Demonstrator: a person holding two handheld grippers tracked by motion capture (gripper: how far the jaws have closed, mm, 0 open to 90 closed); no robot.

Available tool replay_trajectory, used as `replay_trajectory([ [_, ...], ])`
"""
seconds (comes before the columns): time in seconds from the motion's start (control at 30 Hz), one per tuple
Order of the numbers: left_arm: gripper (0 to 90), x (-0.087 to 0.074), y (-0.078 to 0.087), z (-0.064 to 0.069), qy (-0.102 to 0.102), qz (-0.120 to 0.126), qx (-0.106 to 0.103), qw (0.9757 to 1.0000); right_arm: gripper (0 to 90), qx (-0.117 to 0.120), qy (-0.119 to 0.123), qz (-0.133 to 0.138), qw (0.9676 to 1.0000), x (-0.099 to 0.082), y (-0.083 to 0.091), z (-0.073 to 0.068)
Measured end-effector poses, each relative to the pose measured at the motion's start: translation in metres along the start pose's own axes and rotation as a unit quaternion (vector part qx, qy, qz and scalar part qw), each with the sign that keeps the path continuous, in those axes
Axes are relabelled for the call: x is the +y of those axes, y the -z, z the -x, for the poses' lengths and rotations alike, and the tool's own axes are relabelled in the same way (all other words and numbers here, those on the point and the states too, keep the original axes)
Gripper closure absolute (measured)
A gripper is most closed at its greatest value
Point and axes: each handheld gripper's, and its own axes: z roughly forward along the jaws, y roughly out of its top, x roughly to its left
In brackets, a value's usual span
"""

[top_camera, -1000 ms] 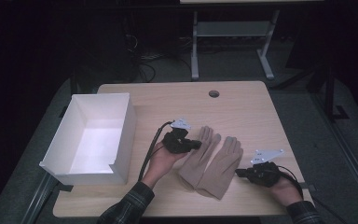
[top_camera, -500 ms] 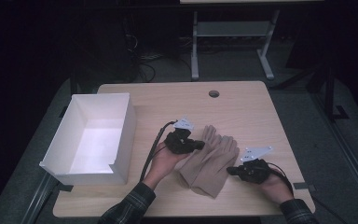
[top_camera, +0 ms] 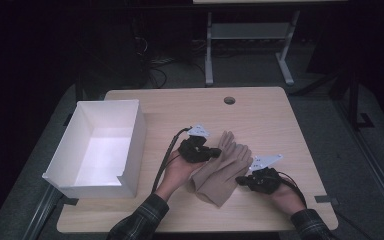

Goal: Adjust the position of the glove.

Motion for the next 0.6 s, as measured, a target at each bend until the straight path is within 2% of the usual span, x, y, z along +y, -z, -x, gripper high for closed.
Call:
replay_trajectory([
  [0.6,89.0,-0.001,-0.023,0.024,-0.032,-0.025,-0.03,0.9987,89.8,-0.001,-0.002,0.002,1.0,0.0,-0.001,0.0],
])
